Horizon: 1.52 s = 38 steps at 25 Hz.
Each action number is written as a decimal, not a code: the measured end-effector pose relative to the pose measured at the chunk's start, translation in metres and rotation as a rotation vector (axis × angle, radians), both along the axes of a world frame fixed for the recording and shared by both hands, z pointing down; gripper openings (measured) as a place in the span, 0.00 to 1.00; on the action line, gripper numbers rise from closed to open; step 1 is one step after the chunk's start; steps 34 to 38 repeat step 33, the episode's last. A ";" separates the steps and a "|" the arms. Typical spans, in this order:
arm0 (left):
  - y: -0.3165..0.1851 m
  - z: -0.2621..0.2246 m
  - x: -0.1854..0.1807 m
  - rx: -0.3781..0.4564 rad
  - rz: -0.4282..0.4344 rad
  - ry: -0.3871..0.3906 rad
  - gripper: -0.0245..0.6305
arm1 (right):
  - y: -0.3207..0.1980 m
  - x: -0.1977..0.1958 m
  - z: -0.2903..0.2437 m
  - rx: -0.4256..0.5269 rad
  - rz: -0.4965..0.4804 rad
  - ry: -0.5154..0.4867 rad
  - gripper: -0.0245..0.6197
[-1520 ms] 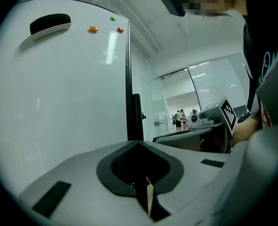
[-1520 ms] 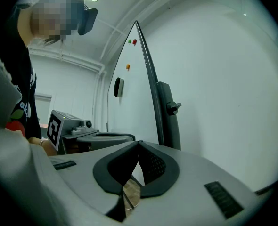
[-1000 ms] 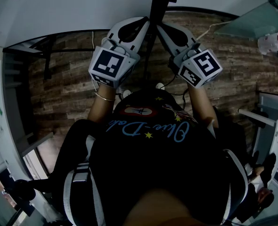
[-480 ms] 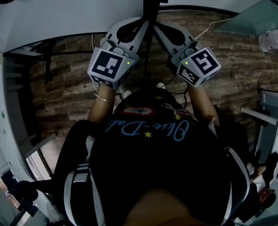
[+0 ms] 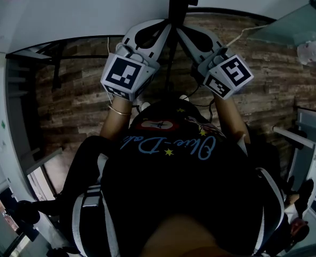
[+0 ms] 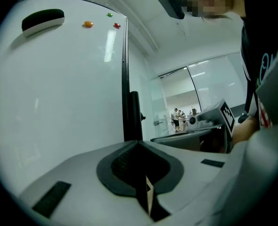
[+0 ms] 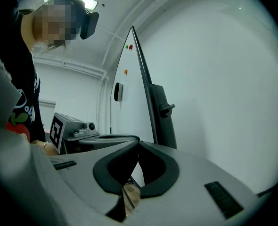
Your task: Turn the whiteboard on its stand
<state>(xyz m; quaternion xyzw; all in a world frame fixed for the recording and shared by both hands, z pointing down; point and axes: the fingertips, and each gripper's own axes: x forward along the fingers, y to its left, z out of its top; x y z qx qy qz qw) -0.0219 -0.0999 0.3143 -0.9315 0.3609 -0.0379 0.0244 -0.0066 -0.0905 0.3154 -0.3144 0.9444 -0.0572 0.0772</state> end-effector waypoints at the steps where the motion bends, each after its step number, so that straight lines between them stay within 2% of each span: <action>1: 0.000 0.000 0.000 -0.001 -0.001 0.001 0.03 | 0.000 -0.001 0.001 -0.003 -0.003 0.006 0.08; 11: 0.001 0.003 -0.004 -0.010 -0.003 0.006 0.03 | 0.000 -0.007 0.006 -0.008 -0.002 0.050 0.08; 38: 0.004 0.002 -0.002 -0.009 0.004 0.009 0.03 | 0.003 -0.005 0.003 -0.003 0.002 0.051 0.08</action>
